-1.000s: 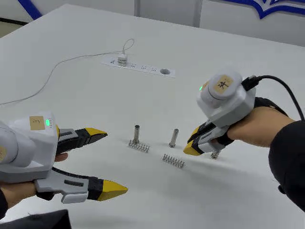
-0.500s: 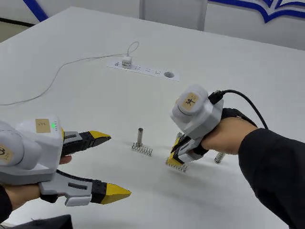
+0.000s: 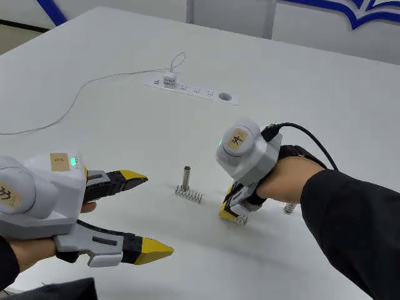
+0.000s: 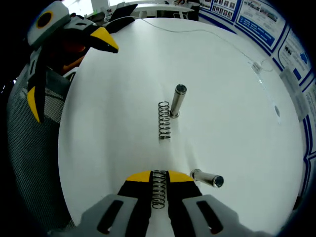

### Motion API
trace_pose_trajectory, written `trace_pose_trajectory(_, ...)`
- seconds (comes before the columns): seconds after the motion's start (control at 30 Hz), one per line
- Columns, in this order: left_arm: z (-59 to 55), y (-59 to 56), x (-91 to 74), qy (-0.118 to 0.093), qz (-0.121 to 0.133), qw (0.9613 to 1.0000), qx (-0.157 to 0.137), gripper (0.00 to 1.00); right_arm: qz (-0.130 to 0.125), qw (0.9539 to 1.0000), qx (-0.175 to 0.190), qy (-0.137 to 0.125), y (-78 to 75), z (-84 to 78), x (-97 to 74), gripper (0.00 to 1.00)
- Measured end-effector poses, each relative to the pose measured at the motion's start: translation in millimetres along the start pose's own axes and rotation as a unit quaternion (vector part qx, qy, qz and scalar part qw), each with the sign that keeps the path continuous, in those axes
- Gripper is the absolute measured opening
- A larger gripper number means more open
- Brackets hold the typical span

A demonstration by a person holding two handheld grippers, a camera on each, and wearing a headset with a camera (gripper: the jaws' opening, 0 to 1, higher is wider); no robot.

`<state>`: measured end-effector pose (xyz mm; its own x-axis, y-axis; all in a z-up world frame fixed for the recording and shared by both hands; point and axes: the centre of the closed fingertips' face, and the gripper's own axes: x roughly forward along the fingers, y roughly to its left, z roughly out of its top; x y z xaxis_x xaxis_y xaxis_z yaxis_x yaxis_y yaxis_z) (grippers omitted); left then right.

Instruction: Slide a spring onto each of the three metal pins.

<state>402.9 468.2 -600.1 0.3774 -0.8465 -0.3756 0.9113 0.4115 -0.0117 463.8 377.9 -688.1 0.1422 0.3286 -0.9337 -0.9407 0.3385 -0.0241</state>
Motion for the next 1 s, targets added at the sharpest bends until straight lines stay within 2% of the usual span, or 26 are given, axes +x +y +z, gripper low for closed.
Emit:
trace_pose_trajectory(0.27, -0.3, 0.2, -0.1, 0.0, 0.0, 1.0, -0.001, 0.78, 0.002, 0.9999, 0.01, -0.006, 1.1, -1.3, -0.6, 0.12)
trace_pose_trajectory(0.4, -0.7, 0.0, 0.1, 0.0, 0.0, 1.0, -0.002, 0.78, 0.0, 0.9996, 0.018, -0.022, 1.9, 1.6, -8.8, 0.12)
trace_pose_trajectory(0.63, -0.2, -0.9, 0.7, 0.0, -0.002, 1.0, -0.001, 0.78, -0.012, 0.9992, 0.017, -0.033, -0.5, 2.3, -23.1, 0.12)
trace_pose_trajectory(1.0, 0.5, -1.1, 0.9, -0.001, -0.002, 1.0, 0.0, 0.78, -0.025, 0.9982, 0.026, -0.048, -5.1, 2.0, -36.4, 0.12)
